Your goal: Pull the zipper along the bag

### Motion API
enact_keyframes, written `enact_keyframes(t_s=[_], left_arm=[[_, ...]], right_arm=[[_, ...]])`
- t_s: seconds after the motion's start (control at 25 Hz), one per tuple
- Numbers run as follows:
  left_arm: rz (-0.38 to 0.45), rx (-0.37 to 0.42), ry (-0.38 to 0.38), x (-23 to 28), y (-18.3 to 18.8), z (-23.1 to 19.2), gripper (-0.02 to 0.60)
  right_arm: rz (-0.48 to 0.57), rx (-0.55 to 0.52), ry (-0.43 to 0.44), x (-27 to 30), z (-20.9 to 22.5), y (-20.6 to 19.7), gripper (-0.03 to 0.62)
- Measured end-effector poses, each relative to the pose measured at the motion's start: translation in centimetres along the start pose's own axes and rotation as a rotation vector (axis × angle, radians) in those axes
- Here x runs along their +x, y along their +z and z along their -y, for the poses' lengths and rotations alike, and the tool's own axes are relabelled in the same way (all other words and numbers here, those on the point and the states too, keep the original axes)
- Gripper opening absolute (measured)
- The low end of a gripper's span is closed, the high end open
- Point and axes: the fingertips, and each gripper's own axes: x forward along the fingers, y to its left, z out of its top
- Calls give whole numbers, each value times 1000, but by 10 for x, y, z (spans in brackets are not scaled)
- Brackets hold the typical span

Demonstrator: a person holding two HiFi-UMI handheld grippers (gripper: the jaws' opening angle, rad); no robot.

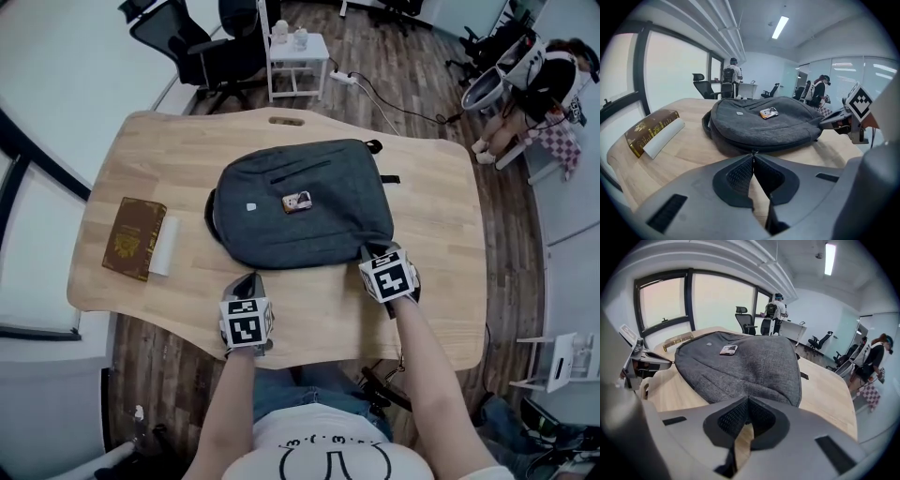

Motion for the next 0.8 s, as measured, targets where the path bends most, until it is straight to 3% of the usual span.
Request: enact_keyframes(t_s=[0.56, 0.8], left_arm=[[-34, 109, -109, 2, 12, -47, 17], [-51, 159, -153, 8, 18, -67, 17]], right_arm=[[-75, 44, -156, 3, 1, -2, 52], [-109, 5, -205, 3, -3, -3, 52]])
